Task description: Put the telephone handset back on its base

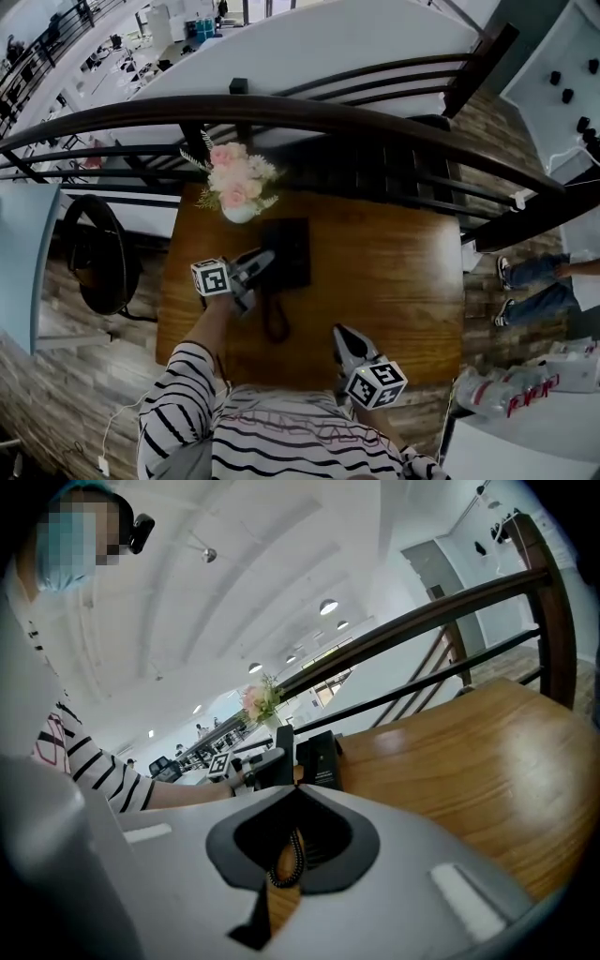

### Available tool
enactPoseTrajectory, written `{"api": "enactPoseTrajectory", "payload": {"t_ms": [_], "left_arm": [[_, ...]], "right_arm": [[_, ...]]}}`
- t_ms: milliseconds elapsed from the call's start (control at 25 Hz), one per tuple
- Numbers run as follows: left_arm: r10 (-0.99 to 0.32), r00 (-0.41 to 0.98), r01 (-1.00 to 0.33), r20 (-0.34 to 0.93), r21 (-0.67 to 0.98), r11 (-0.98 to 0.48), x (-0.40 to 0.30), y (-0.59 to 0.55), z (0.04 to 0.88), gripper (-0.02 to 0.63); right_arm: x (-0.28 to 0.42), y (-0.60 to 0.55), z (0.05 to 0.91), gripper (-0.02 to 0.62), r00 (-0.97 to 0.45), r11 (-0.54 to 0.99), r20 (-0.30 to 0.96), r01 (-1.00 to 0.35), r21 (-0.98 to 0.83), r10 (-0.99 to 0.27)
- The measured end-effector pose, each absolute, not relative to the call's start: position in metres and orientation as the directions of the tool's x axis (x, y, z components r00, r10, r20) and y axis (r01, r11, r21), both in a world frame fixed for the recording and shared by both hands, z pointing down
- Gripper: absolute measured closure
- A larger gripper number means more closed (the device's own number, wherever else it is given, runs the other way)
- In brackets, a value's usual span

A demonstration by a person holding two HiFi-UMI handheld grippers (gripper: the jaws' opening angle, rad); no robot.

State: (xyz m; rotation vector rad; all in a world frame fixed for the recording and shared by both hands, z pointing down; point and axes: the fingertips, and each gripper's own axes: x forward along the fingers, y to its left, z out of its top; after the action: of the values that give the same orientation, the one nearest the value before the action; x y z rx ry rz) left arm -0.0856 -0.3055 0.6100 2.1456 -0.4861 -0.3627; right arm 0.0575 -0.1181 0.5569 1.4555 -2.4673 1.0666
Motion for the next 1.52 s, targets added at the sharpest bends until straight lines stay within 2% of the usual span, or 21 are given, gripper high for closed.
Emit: {"api": "enactPoseTrajectory", "payload": {"t_ms": [480, 1040, 1520], "left_arm": [[-0.485, 0.874, -0.251, -0.010, 0.847, -0.469, -0.091, -0.325, 0.651, 0.535], [-0.508, 0.854, -0.349, 0.113, 0.848, -0.399, -0.085, -0.335, 0.669, 0.534], [-0.548, 0.820, -0.407, 0.163, 0.840, -0.360, -0.083, -0.338, 0.672, 0.531]], "right_arm": [[0.058, -0.123, 0.570, 0.597, -0.516, 0.262, 0.425, -0.810, -0.524, -0.744], [0.060, -0.124, 0.573, 0.597, -0.508, 0.246, 0.434, -0.812, -0.529, -0.744], [0.063, -0.122, 0.575, 0.597, -0.509, 0.241, 0.430, -0.808, -0.537, -0.746]]}}
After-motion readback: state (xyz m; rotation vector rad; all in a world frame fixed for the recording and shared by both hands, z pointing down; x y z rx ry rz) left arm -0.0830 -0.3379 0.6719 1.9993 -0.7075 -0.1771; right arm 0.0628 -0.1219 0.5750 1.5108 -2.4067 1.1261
